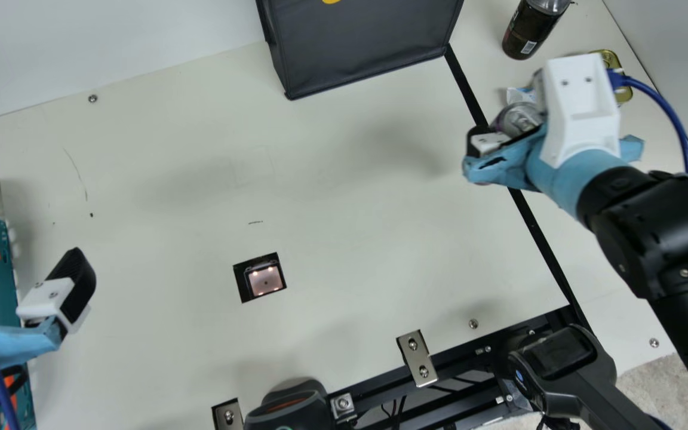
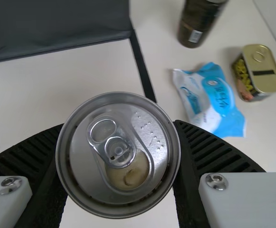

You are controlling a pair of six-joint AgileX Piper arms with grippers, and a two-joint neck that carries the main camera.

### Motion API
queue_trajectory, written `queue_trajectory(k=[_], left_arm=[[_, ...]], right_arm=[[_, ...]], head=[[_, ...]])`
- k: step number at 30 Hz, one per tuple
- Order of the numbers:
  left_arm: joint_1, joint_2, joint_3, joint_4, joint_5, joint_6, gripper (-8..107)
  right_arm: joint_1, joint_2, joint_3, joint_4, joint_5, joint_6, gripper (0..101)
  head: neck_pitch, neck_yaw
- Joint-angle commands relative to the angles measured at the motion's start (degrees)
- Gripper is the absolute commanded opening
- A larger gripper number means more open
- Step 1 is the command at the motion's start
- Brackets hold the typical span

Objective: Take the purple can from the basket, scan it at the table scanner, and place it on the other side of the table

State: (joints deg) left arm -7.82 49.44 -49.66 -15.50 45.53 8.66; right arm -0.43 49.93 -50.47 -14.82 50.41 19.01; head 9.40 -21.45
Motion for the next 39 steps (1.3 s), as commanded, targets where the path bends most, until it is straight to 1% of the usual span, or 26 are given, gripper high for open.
queue_trajectory(k=[1,7,12,15,20,28,34,39], left_arm=[[0.00,0.00,0.00,0.00,0.00,0.00,90],[0.00,0.00,0.00,0.00,0.00,0.00,90],[0.00,0.00,0.00,0.00,0.00,0.00,90],[0.00,0.00,0.00,0.00,0.00,0.00,90],[0.00,0.00,0.00,0.00,0.00,0.00,90],[0.00,0.00,0.00,0.00,0.00,0.00,90],[0.00,0.00,0.00,0.00,0.00,0.00,90],[0.00,0.00,0.00,0.00,0.00,0.00,90]], right_arm=[[-10.06,-0.32,0.22,2.88,-0.81,-4.80,0],[-23.52,0.68,0.69,10.44,-3.31,-14.94,0],[-33.87,3.45,0.60,17.42,-5.92,-24.96,0],[-39.39,5.60,0.22,21.29,-7.31,-31.25,0],[-46.86,8.99,-0.39,27.17,-9.06,-41.05,0],[-55.58,13.78,-1.56,34.66,-10.31,-53.65,0],[-59.51,17.24,-2.07,38.07,-11.66,-59.44,0],[-61.25,20.36,-2.61,40.53,-13.12,-62.56,0]], head=[[-1.48,-0.13],[-1.48,-0.13],[-1.48,-0.13],[-1.48,-0.13],[-1.48,-0.13],[-1.48,-0.13],[-1.48,-0.13],[-1.48,-0.13]])
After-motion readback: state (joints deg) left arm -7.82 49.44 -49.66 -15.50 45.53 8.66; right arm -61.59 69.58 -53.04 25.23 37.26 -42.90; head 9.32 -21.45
